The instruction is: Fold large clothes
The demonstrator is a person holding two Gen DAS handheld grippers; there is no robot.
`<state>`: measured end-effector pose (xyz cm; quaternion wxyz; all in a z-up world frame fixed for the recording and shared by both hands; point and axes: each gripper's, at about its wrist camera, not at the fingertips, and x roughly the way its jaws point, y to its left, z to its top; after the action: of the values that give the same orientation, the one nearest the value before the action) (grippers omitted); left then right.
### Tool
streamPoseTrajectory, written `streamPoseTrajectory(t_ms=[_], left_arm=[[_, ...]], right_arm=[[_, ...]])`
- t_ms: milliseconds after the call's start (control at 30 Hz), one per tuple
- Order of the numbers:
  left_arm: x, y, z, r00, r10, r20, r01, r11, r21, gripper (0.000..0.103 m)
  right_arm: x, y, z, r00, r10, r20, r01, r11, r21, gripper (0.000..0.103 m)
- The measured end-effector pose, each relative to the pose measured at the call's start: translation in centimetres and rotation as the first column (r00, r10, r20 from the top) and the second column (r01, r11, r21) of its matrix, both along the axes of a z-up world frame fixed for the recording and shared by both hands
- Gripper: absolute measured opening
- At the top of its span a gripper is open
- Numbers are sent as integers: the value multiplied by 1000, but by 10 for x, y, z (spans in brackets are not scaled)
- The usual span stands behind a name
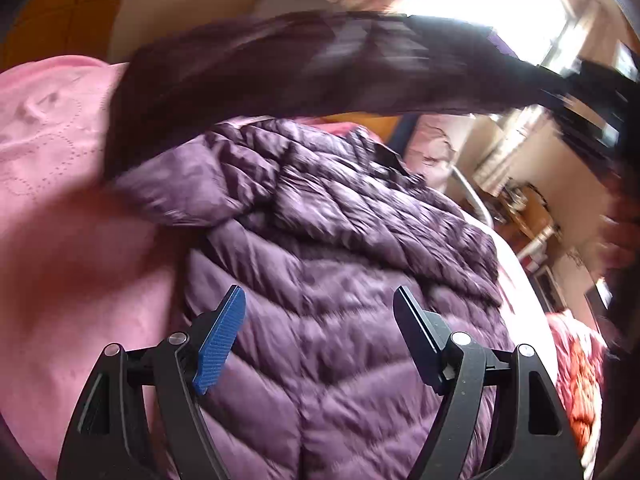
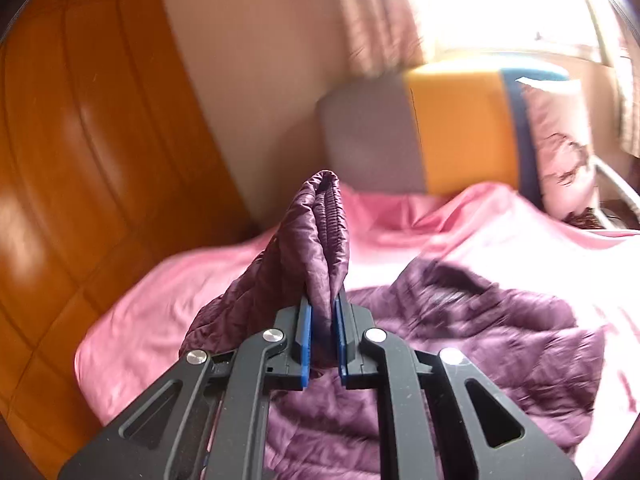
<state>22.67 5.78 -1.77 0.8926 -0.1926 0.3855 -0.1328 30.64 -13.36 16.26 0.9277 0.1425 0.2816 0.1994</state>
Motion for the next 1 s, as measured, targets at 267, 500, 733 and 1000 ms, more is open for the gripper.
streamPoseTrajectory(t_ms=[267, 500, 733, 1000], left_arm=[[47, 9, -13, 975, 194, -108, -178, 974, 139, 75], [71, 14, -27, 954, 262, -148, -222, 945, 240, 69], [79, 12, -39, 954, 251, -164, -196, 936, 292, 64], [61, 19, -20, 966, 223, -131, -174, 936, 305, 65]], right_arm=[[4, -95, -9, 980, -195, -34, 196, 980, 33, 9], [-6, -153, -78, 932, -308, -193, 309, 951, -22, 8], [-19, -191, -160, 840, -388, -380, 389, 918, -78, 7], [-32, -205, -167, 834, -392, -389, 372, 919, -129, 35]])
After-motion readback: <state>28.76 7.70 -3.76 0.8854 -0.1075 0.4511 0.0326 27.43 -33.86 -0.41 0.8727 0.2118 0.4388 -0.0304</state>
